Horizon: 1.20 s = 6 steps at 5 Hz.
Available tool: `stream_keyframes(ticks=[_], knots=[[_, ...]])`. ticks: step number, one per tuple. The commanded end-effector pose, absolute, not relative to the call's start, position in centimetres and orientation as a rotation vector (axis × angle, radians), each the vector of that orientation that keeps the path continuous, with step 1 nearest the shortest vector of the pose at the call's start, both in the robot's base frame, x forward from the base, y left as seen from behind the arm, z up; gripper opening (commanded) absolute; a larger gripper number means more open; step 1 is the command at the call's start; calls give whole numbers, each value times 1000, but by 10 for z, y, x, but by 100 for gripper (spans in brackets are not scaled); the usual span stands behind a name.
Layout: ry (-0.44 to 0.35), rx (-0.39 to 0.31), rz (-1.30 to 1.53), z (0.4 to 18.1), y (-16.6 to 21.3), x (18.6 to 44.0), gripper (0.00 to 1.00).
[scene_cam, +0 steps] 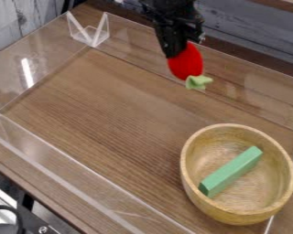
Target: Move the red object to the left side of the table
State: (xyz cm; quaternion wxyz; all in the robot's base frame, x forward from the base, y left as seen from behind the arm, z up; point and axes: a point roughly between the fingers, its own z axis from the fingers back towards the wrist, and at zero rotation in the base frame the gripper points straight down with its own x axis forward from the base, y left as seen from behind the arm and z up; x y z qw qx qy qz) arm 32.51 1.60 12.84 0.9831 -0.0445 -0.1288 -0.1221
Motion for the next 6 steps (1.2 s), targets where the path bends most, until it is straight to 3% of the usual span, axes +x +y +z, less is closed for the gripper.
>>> stream_keyframes(ticks=[1,2,3,4,6], knots=[[-303,-89,-335,144,-10,312,0],[-288,-94,-379,141,-22,301,0],[-286,-79,-338,141,-1,304,0],[-283,-75,-347,133,-8,312,0],[-270,-18,-193,135,74,305,0]])
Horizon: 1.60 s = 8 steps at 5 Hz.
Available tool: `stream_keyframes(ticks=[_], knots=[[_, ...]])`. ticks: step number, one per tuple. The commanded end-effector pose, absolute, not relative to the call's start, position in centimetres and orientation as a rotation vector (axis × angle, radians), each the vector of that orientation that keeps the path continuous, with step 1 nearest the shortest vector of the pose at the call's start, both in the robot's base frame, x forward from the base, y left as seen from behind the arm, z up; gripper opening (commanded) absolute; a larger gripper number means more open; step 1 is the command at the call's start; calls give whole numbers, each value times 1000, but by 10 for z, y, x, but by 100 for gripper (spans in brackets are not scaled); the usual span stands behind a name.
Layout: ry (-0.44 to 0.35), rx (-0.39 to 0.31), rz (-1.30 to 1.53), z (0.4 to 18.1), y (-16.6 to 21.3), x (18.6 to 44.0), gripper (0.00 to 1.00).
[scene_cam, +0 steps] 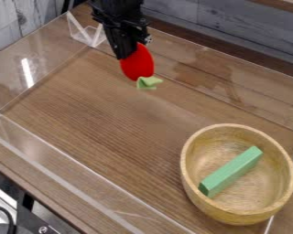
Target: Move the red object to the left side of the table
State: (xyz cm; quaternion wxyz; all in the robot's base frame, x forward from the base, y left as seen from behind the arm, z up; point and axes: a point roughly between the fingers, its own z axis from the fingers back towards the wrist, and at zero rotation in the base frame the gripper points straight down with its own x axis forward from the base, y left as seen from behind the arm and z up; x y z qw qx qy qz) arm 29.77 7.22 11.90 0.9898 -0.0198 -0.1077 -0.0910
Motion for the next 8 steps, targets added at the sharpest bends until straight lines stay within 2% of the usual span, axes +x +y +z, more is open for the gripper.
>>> stream_keyframes(ticks=[1,3,4,6,8], knots=[[-266,4,-135,133,103,304,0],[-253,54,-38,123,171,299,0],[-240,72,-9,109,191,307,0],[-210,100,13,81,218,318,0],[-188,115,33,62,214,322,0]])
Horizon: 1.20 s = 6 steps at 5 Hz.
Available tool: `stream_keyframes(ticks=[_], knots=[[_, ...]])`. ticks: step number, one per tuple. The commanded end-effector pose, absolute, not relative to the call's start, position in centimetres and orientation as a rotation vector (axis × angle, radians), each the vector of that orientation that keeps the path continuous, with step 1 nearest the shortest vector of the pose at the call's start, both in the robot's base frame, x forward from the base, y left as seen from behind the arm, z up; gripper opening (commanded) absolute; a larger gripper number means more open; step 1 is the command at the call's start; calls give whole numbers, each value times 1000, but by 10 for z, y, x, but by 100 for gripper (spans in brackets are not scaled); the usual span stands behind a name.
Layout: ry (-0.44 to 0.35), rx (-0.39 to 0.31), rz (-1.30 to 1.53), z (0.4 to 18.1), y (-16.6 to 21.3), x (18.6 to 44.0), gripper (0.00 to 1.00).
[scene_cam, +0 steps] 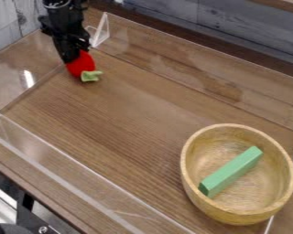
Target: Move the red object to the left side of the table
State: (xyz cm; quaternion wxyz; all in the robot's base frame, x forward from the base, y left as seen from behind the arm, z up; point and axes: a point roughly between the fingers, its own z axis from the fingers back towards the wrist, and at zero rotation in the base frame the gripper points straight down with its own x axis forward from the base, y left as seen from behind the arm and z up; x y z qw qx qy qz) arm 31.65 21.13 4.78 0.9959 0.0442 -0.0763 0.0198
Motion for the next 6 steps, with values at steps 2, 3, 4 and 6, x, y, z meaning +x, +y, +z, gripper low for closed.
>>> stream_keyframes(ticks=[2,3,4,6], knots=[[-166,128,45,44,209,325,0],[-157,135,47,34,208,327,0],[-148,141,50,26,207,329,0],[-130,151,54,10,207,330,0]])
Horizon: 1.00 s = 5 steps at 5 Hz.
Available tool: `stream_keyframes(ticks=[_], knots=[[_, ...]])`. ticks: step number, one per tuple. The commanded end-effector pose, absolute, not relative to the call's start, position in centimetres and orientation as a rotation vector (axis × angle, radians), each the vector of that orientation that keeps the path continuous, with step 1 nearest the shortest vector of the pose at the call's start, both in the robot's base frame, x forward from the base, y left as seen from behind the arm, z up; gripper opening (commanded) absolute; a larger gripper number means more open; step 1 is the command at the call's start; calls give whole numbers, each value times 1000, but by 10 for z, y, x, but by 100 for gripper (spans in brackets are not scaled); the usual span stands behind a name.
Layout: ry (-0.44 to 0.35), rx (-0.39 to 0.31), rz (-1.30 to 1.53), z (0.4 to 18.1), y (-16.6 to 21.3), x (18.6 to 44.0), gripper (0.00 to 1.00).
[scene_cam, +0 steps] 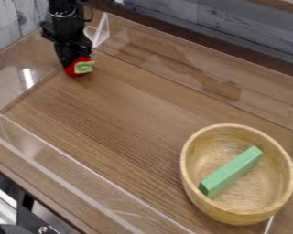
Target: Move the red object to the left side of the table
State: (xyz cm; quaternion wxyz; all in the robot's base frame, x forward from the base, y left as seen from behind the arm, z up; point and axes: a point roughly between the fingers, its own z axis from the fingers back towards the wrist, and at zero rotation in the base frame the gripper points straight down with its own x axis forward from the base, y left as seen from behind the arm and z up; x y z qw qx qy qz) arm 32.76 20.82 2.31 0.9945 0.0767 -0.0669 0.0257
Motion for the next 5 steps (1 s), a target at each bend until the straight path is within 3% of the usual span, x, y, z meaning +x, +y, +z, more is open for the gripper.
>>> stream_keyframes(ticks=[1,5], knots=[[-120,154,56,6,208,330,0],[-74,159,64,2,207,324,0]])
